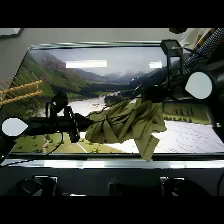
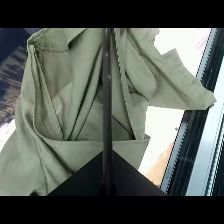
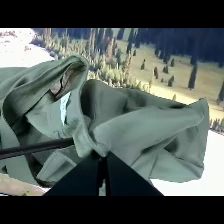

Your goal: Fold the clothes and pants, and hang the long-sleeved shirts on hangers.

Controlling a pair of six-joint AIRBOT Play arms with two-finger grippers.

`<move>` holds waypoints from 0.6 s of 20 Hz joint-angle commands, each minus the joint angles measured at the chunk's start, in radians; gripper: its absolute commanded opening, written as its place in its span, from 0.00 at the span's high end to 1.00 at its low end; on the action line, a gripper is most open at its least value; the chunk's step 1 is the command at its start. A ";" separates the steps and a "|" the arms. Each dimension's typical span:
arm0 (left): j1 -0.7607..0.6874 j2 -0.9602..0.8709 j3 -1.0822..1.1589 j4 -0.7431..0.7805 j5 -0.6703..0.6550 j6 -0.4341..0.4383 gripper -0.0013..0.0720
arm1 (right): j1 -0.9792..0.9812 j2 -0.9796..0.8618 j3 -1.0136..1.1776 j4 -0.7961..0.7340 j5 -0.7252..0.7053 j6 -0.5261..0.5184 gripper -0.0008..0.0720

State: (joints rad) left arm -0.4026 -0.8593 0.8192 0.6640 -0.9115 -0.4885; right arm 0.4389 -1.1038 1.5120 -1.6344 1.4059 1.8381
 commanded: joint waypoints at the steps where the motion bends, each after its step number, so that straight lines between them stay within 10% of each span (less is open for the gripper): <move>1: -0.004 -0.024 0.000 -0.036 0.023 0.018 0.96 | 0.015 0.011 0.020 -0.030 0.014 0.014 0.95; 9: -0.004 -0.047 0.000 -0.160 0.072 0.073 0.96 | 0.015 0.002 0.043 -0.045 0.035 0.013 0.94; 12: -0.004 -0.047 0.000 -0.160 0.075 0.074 0.96 | 0.015 0.002 0.043 -0.046 0.036 0.013 0.77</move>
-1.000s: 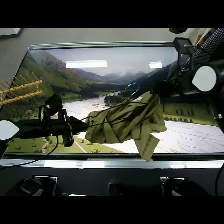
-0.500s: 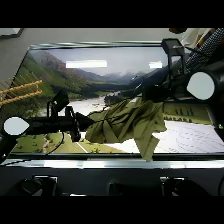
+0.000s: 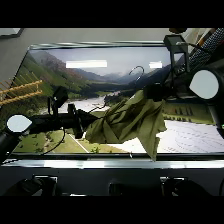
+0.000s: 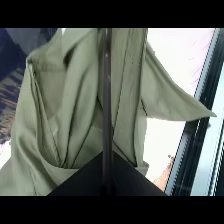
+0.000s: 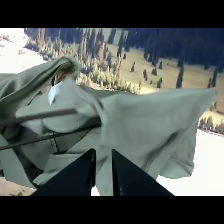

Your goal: Fold the clothes and pants, and hang the long-sleeved shirts on hangers.

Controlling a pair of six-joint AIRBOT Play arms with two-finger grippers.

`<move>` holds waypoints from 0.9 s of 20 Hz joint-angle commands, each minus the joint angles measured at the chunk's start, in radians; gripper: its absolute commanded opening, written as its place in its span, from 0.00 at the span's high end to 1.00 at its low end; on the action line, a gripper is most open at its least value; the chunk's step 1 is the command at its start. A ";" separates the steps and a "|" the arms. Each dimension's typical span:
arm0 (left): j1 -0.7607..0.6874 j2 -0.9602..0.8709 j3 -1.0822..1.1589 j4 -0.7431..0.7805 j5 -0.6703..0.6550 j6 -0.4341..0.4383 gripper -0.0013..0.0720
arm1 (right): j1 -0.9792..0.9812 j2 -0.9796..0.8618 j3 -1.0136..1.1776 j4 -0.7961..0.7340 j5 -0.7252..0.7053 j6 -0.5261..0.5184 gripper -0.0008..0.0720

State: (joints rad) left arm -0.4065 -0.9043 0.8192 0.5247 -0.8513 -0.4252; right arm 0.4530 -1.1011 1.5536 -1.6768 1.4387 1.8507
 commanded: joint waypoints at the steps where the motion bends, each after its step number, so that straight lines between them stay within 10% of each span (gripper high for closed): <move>1: 0.000 -0.002 0.000 -0.021 0.015 0.010 0.96 | 0.001 -0.001 0.002 -0.003 0.002 0.001 0.77; 4: 0.000 -0.002 0.000 -0.021 0.015 0.010 0.96 | 0.001 -0.001 0.002 -0.004 -0.007 0.001 0.45; 11: 0.000 -0.002 0.000 -0.021 0.015 0.010 0.96 | -0.174 0.011 0.056 -0.116 0.057 0.140 0.32; 18: 0.000 -0.002 0.000 -0.020 0.014 0.010 0.96 | -0.497 -0.072 0.056 0.458 0.096 -0.777 0.30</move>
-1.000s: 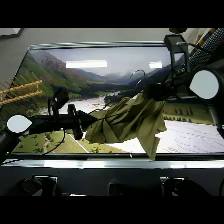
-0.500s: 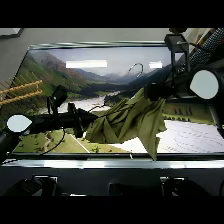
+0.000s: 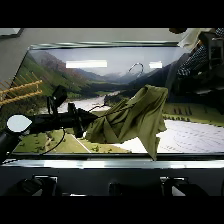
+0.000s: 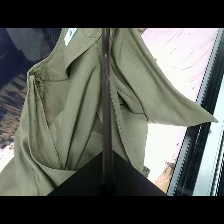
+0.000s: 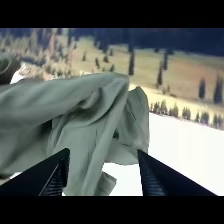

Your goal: Fold the clothes and pants, and hang the long-sleeved shirts on hangers.

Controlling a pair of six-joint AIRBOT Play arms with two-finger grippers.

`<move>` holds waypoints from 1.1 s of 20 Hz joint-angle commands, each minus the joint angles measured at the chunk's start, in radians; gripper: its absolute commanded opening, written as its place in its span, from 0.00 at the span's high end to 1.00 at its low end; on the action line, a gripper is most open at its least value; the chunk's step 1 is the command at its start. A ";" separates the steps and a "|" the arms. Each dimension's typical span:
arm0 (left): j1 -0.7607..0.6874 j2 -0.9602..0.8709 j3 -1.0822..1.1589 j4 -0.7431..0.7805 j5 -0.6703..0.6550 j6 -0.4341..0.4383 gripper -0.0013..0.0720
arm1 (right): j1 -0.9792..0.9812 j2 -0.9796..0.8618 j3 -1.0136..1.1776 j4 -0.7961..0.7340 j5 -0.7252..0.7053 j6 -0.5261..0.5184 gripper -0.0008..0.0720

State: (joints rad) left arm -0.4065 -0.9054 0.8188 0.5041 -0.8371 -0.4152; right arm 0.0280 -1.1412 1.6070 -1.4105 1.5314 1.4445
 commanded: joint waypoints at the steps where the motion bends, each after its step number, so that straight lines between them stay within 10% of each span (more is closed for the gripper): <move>1: 0.000 -0.001 0.000 0.000 0.000 0.000 0.96 | -0.072 -0.045 0.003 0.225 -0.021 -0.510 0.30; 9: 0.001 -0.003 0.000 0.001 0.000 -0.004 0.96 | -0.072 -0.075 0.000 0.306 -0.023 -0.977 0.24; 22: 0.000 -0.017 0.000 0.001 -0.004 -0.004 0.96 | -0.072 -0.235 0.001 0.513 -0.011 -1.136 0.16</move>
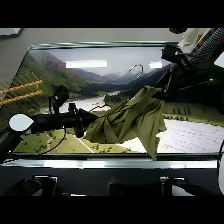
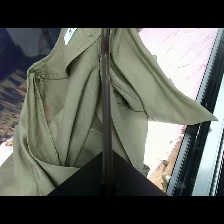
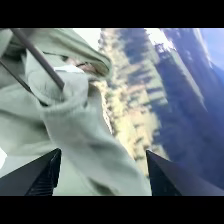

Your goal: Fold the clothes and pants, and hang the long-sleeved shirts on hangers.

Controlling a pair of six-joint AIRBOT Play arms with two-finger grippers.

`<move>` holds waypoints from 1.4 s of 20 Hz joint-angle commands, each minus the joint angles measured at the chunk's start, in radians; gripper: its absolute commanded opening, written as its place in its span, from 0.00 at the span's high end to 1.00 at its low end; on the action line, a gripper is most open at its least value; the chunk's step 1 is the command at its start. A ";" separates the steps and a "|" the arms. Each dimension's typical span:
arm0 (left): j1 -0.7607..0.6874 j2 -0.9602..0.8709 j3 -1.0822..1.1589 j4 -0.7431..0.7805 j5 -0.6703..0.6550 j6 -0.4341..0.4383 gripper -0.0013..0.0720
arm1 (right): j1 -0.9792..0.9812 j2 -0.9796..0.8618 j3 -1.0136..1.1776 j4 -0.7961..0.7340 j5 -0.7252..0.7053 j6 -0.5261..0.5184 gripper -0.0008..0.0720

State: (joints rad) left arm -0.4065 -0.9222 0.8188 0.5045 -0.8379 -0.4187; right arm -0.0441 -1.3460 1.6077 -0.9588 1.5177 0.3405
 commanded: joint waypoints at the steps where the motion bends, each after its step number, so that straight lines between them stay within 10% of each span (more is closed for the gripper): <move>1: 0.000 0.000 0.000 0.000 -0.003 0.000 0.96 | 0.000 -0.039 0.000 0.068 0.003 -0.036 0.20; 11: 0.000 0.000 0.000 0.000 -0.003 0.000 0.96 | 0.000 -0.048 0.000 0.146 0.065 -0.042 0.75; 28: 0.000 -0.013 0.000 0.000 -0.018 -0.001 0.96 | 0.051 0.018 0.001 0.111 0.078 -0.030 0.73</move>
State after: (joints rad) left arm -0.4061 -0.9329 0.8188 0.5014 -0.8471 -0.4187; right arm -0.0246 -1.3319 1.6077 -0.8093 1.6035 0.3077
